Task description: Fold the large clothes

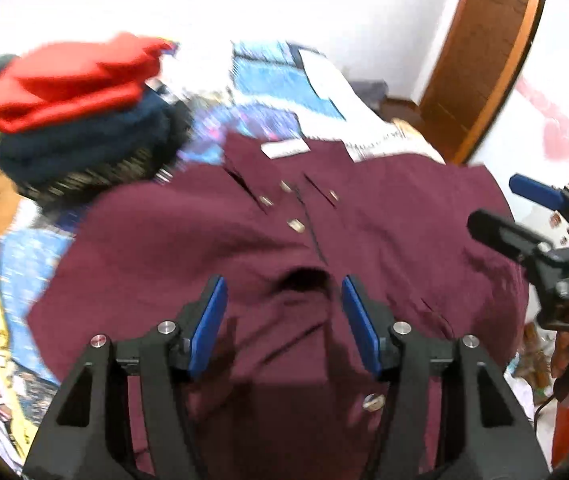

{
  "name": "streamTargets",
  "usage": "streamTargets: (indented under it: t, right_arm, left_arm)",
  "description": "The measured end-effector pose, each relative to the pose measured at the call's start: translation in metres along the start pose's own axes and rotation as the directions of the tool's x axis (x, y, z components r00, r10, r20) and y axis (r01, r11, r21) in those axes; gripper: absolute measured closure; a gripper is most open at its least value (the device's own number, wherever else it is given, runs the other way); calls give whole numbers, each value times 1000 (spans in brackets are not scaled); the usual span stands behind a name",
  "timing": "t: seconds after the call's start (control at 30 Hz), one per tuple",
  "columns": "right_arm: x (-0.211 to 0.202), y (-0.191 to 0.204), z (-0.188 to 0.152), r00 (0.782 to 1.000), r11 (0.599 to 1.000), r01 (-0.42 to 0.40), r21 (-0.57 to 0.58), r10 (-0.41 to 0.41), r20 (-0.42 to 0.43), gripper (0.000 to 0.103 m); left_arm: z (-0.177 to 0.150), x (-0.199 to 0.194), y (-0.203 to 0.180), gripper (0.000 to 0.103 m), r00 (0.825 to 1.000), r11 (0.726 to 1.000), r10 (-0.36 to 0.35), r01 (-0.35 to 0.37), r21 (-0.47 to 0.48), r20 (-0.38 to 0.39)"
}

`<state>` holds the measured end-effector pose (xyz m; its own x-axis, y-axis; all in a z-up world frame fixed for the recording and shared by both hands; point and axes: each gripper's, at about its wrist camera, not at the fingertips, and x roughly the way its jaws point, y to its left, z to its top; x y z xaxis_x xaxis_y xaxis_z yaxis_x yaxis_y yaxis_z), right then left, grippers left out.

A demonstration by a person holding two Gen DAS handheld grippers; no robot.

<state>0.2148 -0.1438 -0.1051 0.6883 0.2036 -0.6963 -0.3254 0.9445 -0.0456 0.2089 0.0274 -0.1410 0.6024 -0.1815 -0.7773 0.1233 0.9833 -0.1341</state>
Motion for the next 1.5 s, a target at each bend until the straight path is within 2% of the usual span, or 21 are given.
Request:
streamTargets:
  t: [0.1, 0.17, 0.27, 0.37, 0.57, 0.63, 0.77, 0.9, 1.0, 1.07, 1.1, 1.17, 1.23, 1.27, 1.3, 1.33, 1.37, 1.4, 1.5]
  right_arm:
    - [-3, 15, 11, 1000, 999, -17, -46, 18, 24, 0]
    - [-3, 28, 19, 999, 996, -33, -81, 36, 36, 0]
    - [2, 54, 32, 995, 986, -77, -145, 84, 44, 0]
    - [12, 82, 43, 990, 969, -131, -210, 139, 24, 0]
    - [53, 160, 45, 964, 893, -266, -362, 238, -120, 0]
    - [66, 183, 41, 952, 864, -304, -401, 256, -168, 0]
    - [95, 239, 26, 913, 779, -394, -488, 270, -307, 0]
    - [131, 286, 5, 882, 705, -433, -561, 204, -424, 0]
    - [156, 310, -11, 864, 664, -441, -604, 133, -485, 1]
    - [166, 315, -18, 855, 646, -445, -620, 100, -509, 2]
    - [174, 319, -23, 842, 642, -457, -616, 87, -533, 2]
    - [183, 321, -28, 835, 648, -454, -611, 71, -545, 4]
    - [186, 319, -30, 841, 651, -447, -613, 73, -536, 17]
    - [184, 317, -30, 841, 656, -451, -605, 87, -533, 29]
    - [181, 314, -29, 841, 660, -460, -594, 110, -530, 49]
    - [178, 312, -28, 843, 663, -464, -588, 126, -523, 60]
    - [174, 309, -27, 846, 671, -462, -580, 138, -515, 82]
    - [170, 303, -24, 855, 686, -451, -571, 147, -498, 89]
    - [154, 283, -11, 853, 731, -472, -492, 237, -466, 95]
  left_arm:
    - [4, -31, 28, 29, 994, 997, 66, -62, -47, 84]
    - [5, -54, 56, 18, 980, 987, 134, -119, -106, 147]
    - [0, -74, 90, 16, 951, 962, 246, -215, -171, 188]
    - [-13, -89, 130, 16, 928, 929, 325, -278, -244, 180]
    - [-52, -102, 187, 16, 907, 872, 402, -339, -353, 123]
    - [-64, -103, 198, 16, 904, 859, 414, -350, -373, 106]
    - [-91, -100, 219, 16, 906, 831, 419, -359, -425, 55]
    - [-111, -90, 231, 16, 908, 812, 419, -369, -453, 11]
    - [-122, -82, 239, 16, 915, 803, 404, -364, -472, -18]
    - [-128, -77, 243, 16, 915, 797, 402, -370, -478, -38]
    - [-130, -76, 245, 16, 915, 795, 402, -372, -479, -44]
    - [-134, -71, 248, 16, 915, 790, 399, -375, -484, -59]
    - [-137, -69, 252, 16, 919, 790, 390, -368, -491, -62]
    - [-138, -68, 253, 16, 920, 789, 386, -365, -495, -64]
    - [-138, -67, 254, 16, 920, 787, 386, -366, -496, -67]
    - [-138, -67, 254, 16, 920, 787, 386, -367, -496, -69]
    - [-137, -65, 253, 16, 920, 788, 385, -367, -495, -70]
    - [-136, -65, 253, 16, 921, 789, 384, -366, -493, -69]
    - [-132, -66, 249, 16, 923, 797, 380, -360, -486, -62]
